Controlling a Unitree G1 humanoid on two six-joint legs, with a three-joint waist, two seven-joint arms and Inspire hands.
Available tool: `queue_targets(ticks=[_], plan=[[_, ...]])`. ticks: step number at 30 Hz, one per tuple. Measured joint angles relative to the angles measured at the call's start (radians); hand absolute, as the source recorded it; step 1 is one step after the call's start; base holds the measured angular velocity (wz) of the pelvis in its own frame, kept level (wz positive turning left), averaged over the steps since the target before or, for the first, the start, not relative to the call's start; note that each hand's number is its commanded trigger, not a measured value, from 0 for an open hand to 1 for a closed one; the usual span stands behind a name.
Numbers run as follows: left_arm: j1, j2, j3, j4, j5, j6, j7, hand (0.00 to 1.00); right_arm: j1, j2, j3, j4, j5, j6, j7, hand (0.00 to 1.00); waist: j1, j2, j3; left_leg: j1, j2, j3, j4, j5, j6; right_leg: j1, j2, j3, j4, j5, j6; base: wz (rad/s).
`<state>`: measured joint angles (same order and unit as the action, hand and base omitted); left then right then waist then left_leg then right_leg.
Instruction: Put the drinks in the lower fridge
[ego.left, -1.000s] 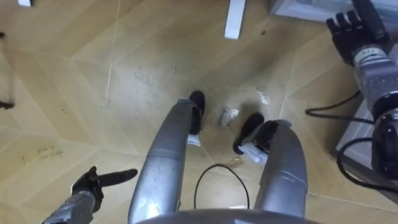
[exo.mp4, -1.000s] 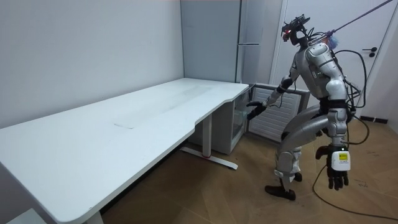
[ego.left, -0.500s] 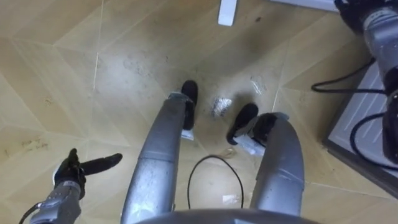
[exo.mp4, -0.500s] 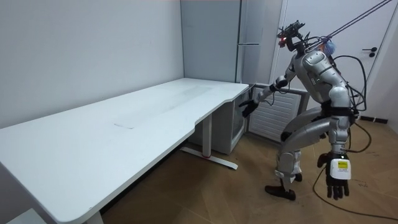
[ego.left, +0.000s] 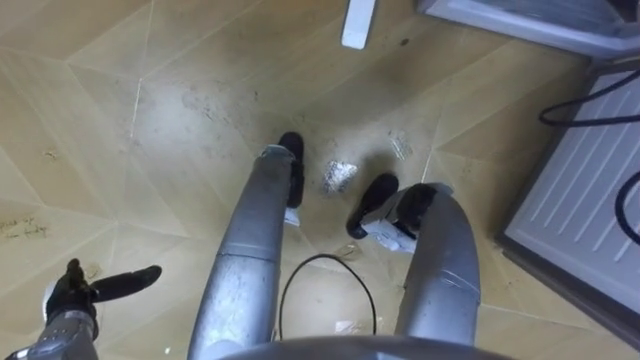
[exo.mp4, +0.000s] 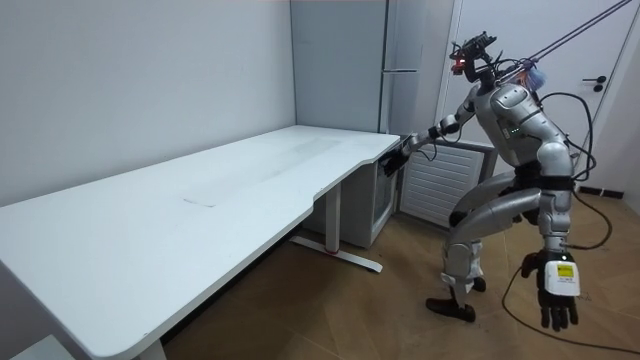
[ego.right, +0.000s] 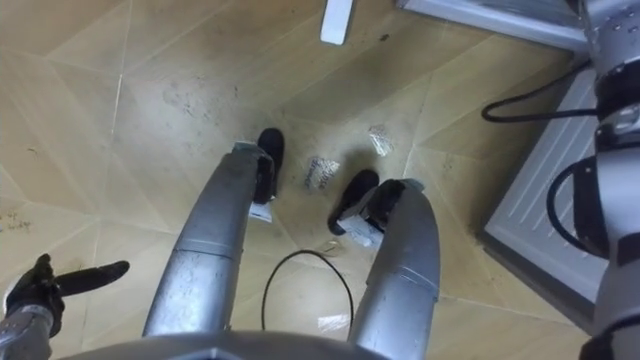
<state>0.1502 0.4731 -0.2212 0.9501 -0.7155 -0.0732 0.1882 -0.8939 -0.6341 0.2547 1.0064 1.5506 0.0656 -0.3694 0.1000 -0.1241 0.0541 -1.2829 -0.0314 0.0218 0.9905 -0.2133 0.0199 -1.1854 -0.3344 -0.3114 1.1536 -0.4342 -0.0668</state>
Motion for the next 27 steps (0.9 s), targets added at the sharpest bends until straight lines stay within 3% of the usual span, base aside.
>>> queue_targets(ticks=[10,16,18,22,26,27], plan=[[0.01,0.007,-0.001,-0.001,-0.001,-0.019,-0.001,0.0,0.004,0.001,0.011,0.037,0.064,0.002,-0.006,0.0,0.016,-0.003,0.0021,0.017,0.001,-0.041,0.018,-0.009,-0.029,0.046,0.002,-0.045,0.012,-0.029,-0.025,0.05],[0.04,0.017,0.001,0.004,0.007,-0.017,-0.008,0.0,0.01,0.002,0.008,0.13,0.088,0.013,0.024,0.0,0.055,0.003,0.0064,0.057,0.002,-0.066,0.03,-0.026,-0.042,0.103,0.016,-0.062,0.008,-0.042,-0.028,0.03],[0.04,0.016,0.001,0.0,0.012,-0.014,-0.03,0.0,0.013,0.002,0.0,0.177,0.077,0.011,0.064,0.0,0.082,0.019,0.0169,0.08,0.009,-0.081,0.032,-0.033,-0.048,0.14,0.031,-0.075,-0.012,-0.046,-0.022,-0.09],[0.039,0.008,-0.005,0.003,0.008,0.003,-0.057,0.0,0.058,0.002,0.0,0.246,0.013,0.011,0.168,0.0,0.118,0.039,0.026,0.146,0.023,-0.088,0.001,-0.038,-0.047,0.214,0.06,-0.083,-0.068,-0.035,-0.009,-0.04],[0.033,0.005,-0.019,0.025,0.004,0.014,-0.089,0.0,0.171,0.002,-0.002,0.243,-0.051,0.0,0.285,0.0,0.126,0.044,0.0254,0.249,0.022,-0.088,-0.071,-0.037,-0.046,0.317,0.072,-0.091,-0.146,-0.021,0.005,0.05],[0.021,0.002,-0.019,0.048,0.005,0.014,-0.1,0.0,0.197,0.002,-0.001,0.241,-0.083,0.0,0.316,0.0,0.13,0.045,0.025,0.285,0.026,-0.086,-0.097,-0.037,-0.045,0.354,0.08,-0.093,-0.178,-0.009,0.001,-0.06]])
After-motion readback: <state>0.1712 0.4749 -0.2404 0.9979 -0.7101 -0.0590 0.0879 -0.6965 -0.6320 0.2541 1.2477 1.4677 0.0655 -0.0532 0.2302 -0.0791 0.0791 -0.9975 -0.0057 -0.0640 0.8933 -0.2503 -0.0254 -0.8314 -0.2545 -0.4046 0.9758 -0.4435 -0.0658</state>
